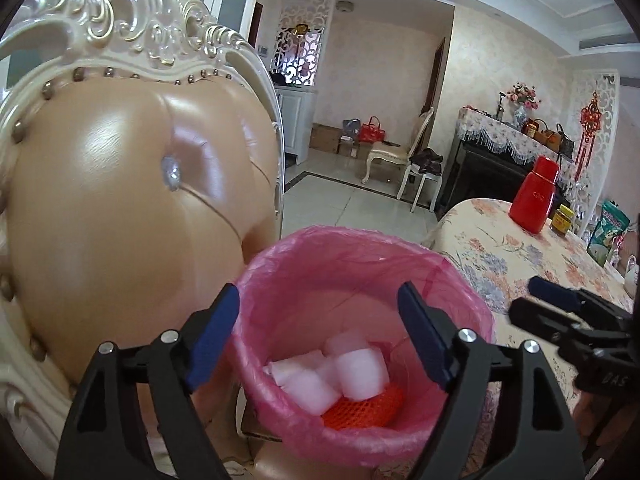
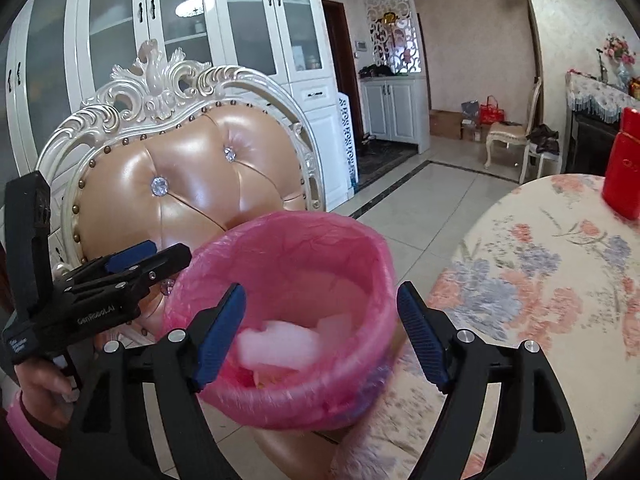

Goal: Collect trash
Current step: 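Carry both foam blocks to the pink bin and release them, then move both open tools back toward the remaining items on the table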

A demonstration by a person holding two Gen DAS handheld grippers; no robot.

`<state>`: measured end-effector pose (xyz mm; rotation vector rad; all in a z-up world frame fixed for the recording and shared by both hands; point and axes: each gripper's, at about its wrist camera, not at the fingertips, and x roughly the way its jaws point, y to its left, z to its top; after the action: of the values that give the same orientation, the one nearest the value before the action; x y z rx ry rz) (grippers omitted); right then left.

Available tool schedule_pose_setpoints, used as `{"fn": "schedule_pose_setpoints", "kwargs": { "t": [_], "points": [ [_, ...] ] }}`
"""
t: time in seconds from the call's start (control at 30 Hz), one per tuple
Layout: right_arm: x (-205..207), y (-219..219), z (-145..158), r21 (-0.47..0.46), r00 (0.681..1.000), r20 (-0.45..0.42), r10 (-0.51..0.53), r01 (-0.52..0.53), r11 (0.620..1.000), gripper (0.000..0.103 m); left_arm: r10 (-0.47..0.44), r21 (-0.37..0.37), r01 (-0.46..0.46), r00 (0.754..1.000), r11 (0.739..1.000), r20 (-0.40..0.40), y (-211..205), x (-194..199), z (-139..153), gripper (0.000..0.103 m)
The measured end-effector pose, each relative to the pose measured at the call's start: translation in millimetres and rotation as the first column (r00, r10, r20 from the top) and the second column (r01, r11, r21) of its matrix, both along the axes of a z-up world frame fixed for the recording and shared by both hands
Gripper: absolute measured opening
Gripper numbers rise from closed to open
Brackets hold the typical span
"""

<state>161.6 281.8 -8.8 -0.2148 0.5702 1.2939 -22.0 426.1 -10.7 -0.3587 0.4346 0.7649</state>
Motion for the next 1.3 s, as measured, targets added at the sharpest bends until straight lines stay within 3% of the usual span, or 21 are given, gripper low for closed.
{"fn": "schedule_pose_setpoints", "kwargs": {
  "t": [0.17,0.33,0.47,0.63,0.87,1.03,1.2,1.3],
  "points": [
    [2.7,-43.1,3.0,0.002,0.997,0.044,-0.058,0.058,0.998,0.074,-0.024,0.021,0.024,1.000,0.999,-0.020,-25.8,4.6,-3.0,0.096],
    [13.9,-101.2,3.7,-0.018,0.981,0.108,-0.161,0.164,0.986,0.074,-0.141,0.040,0.143,0.989,0.989,-0.038,-69.7,33.5,-2.3,0.098],
    [31.2,-154.5,7.0,-0.001,0.955,0.131,-0.266,0.269,0.963,0.074,-0.248,0.035,0.249,0.968,0.968,-0.044,-109.7,65.1,2.5,0.098],
    [65.2,-232.6,7.4,0.012,0.899,0.115,-0.423,0.425,0.905,0.075,-0.395,0.030,0.396,0.918,0.918,-0.037,-170.7,111.1,9.3,0.098],
    [110.7,-343.6,3.9,0.024,0.778,0.115,-0.618,0.620,0.784,0.075,-0.568,0.051,0.569,0.822,0.821,-0.032,-265.5,187.1,13.2,0.098],
    [148.0,-420.1,-13.2,-0.027,0.642,0.135,-0.754,0.764,0.645,0.075,-0.655,0.013,0.656,0.754,0.754,-0.040,-323.7,243.5,6.7,0.098],
    [191.8,-488.2,-39.1,-0.129,0.494,0.080,-0.866,0.867,0.482,0.075,-0.700,0.018,0.705,0.706,0.709,-0.104,-366.7,293.3,-11.1,0.098],
    [210.8,-497.0,-52.5,-0.188,0.474,0.082,-0.877,0.871,0.453,0.075,-0.726,0.006,0.733,0.673,0.680,-0.141,-385.4,316.1,-21.1,0.098]
  ]
}}
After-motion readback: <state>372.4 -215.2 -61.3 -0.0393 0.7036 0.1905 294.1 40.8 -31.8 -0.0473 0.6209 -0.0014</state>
